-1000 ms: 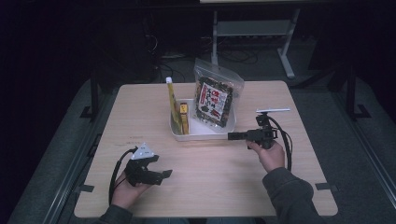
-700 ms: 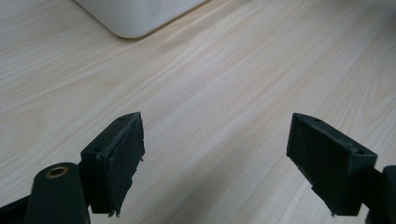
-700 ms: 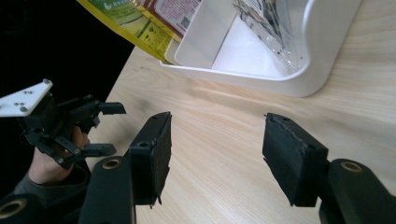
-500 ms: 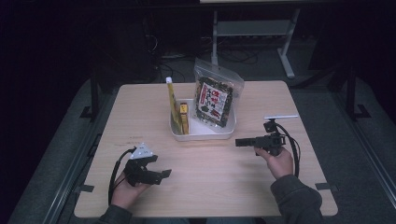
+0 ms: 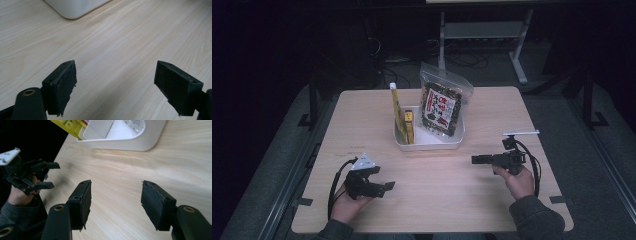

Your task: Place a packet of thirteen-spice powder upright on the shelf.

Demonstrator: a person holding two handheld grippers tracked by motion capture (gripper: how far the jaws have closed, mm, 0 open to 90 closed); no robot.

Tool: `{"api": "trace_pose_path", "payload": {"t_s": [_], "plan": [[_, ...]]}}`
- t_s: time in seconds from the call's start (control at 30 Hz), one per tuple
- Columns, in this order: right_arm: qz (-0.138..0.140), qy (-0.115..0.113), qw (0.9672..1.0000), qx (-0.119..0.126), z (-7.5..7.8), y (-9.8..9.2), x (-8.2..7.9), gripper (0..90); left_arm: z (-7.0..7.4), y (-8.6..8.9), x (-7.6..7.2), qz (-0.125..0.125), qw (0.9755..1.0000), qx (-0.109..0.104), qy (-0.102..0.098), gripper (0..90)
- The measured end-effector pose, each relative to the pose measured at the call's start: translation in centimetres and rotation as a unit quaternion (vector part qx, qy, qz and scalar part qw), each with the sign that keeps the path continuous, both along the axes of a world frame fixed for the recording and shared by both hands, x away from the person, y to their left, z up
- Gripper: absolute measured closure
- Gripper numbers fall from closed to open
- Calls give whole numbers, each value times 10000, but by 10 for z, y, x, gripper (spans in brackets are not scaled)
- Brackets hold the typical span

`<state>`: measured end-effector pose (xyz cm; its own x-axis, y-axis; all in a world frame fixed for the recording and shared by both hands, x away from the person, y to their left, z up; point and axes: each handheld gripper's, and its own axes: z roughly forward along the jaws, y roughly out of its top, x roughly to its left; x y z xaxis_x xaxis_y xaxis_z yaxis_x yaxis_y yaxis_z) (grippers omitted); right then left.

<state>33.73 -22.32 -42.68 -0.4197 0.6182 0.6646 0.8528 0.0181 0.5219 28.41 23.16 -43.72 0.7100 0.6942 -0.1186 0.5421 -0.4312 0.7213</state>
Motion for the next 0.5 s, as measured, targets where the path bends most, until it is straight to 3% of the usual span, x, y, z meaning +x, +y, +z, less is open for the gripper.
{"api": "trace_pose_path", "payload": {"t_s": [0.5], "plan": [[23, 24, 10000, 83, -11, -16, -18, 393, -1, -1, 1, -27, 10000, 17, 36, 173]]}}
